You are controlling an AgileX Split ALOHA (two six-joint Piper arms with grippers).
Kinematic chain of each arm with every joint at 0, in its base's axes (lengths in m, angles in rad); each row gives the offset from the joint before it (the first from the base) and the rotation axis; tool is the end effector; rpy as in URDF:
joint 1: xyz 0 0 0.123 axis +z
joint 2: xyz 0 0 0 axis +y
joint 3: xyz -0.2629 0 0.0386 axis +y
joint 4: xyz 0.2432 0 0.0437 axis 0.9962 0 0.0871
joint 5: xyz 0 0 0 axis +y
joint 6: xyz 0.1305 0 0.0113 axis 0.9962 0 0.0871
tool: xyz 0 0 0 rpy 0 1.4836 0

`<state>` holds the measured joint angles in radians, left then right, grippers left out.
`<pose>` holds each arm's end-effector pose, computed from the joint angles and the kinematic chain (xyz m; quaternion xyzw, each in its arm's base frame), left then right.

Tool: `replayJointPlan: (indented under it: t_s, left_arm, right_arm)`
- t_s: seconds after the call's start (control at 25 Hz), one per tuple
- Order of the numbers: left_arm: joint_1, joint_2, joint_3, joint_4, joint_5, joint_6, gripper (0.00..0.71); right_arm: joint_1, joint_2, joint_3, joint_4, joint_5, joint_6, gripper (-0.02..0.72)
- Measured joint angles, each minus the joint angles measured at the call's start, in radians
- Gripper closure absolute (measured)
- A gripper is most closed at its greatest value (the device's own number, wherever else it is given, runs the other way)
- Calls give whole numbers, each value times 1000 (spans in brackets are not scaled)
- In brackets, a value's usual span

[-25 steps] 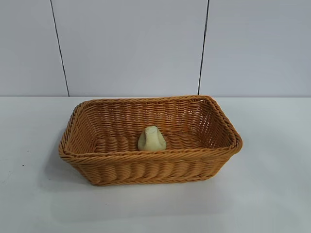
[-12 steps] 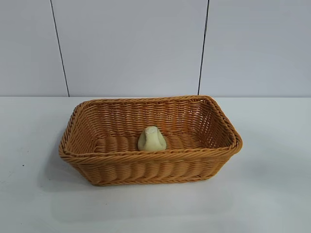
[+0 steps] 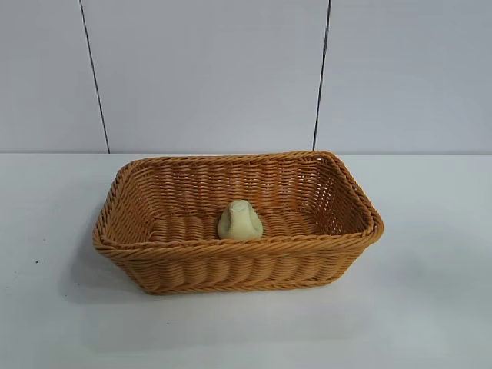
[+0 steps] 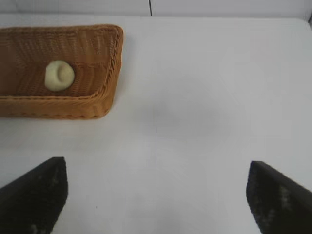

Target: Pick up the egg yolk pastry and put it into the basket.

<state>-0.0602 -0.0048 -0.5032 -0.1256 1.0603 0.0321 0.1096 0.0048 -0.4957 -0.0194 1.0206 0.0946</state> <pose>0.0437 -0.0170 0.2587 0.0418 0.8483 -0.0701 0.5231 0.0494 0.0033 0.2599 -0.0062 0.8450 0.0448 0.5329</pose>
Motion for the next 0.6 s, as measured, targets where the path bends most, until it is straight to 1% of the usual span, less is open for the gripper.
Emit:
replayJointPlan:
  t_s: [0.08,0.16,0.32,0.6]
  left_arm:
    - [0,0,0,0,0,0,21]
    - [0,0,0,0,0,0,21]
    - [0,0,0,0,0,0,21]
    - [0,0,0,0,0,0,21]
  right_arm:
    - [0,-8,0,-19,1,19,10]
    - [-13,-8,0,-26,1,27,10]
    - [-42,-8,0,-33,1,31,10]
    - [-49,-8,0,-34,1,31,10]
